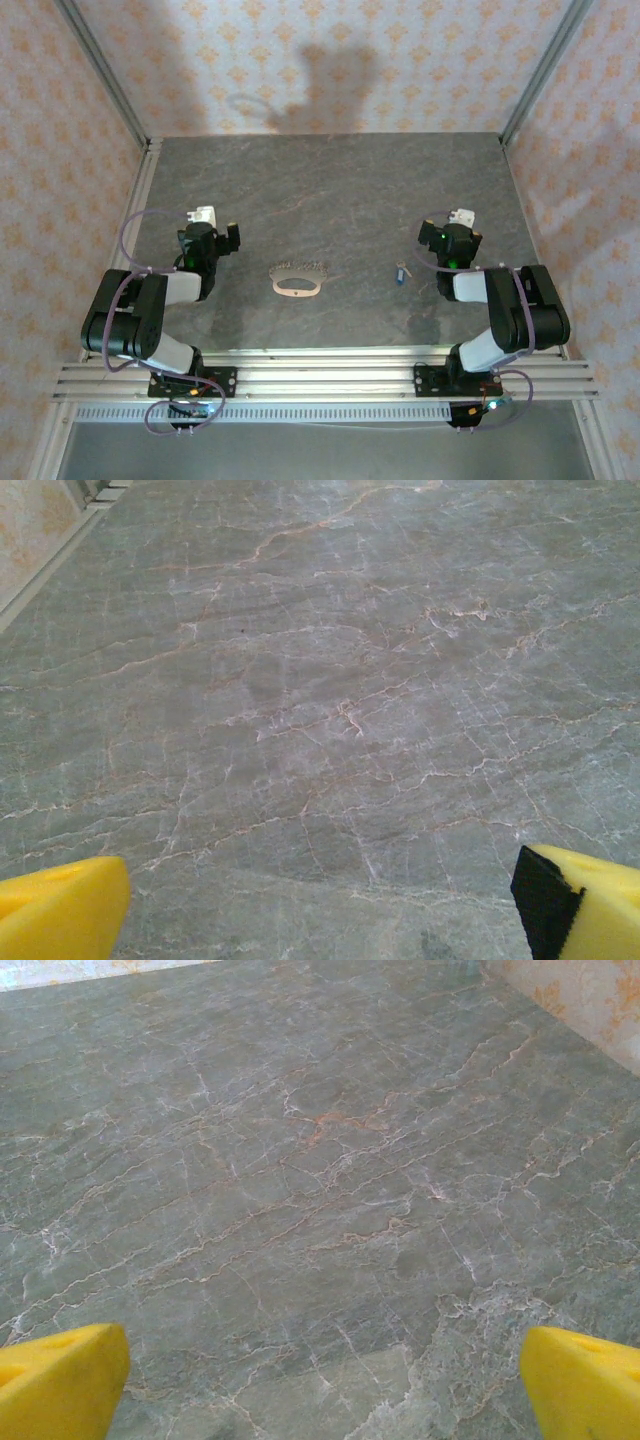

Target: Put the keys on the keyring

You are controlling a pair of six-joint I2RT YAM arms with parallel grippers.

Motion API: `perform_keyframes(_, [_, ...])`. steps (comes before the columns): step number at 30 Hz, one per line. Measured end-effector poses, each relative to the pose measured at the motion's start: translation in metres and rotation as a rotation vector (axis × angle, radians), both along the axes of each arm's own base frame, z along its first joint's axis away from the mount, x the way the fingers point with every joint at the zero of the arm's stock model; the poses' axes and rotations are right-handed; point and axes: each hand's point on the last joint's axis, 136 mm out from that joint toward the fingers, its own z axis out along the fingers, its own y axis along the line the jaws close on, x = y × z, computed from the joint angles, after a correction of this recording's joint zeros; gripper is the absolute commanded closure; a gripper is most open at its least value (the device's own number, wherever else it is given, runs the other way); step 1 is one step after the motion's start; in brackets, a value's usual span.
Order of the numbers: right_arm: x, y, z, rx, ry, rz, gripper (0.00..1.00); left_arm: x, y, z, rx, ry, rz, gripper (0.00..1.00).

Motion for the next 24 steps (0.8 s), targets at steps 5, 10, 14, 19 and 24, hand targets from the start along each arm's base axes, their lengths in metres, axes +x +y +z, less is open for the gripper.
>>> perform_keyframes(5, [0.001, 0.0, 0.001, 0.0, -0.006, 0.0, 0.0, 0.002, 0.001, 0.004, 0.011, -0.014, 0.003, 0.0])
perform_keyframes(10, [0.002, 0.0, 0.003, 0.001, -0.01, 0.0, 0.0, 0.003, 0.001, 0.005, 0.012, -0.018, 0.002, 0.0])
perform_keyframes(14, [0.006, -0.001, 0.007, 0.01, -0.021, 0.004, 0.0, 0.003, 0.001, 0.006, 0.012, -0.018, 0.002, 0.0])
perform_keyframes(19, [0.006, -0.007, 0.011, 0.013, -0.026, -0.013, 0.0, 0.005, 0.0, 0.006, 0.016, -0.01, -0.008, 0.03])
perform_keyframes(24, [-0.003, -0.017, 0.063, 0.056, -0.095, -0.099, 0.0, 0.02, 0.0, 0.036, 0.012, 0.022, -0.002, 0.05])
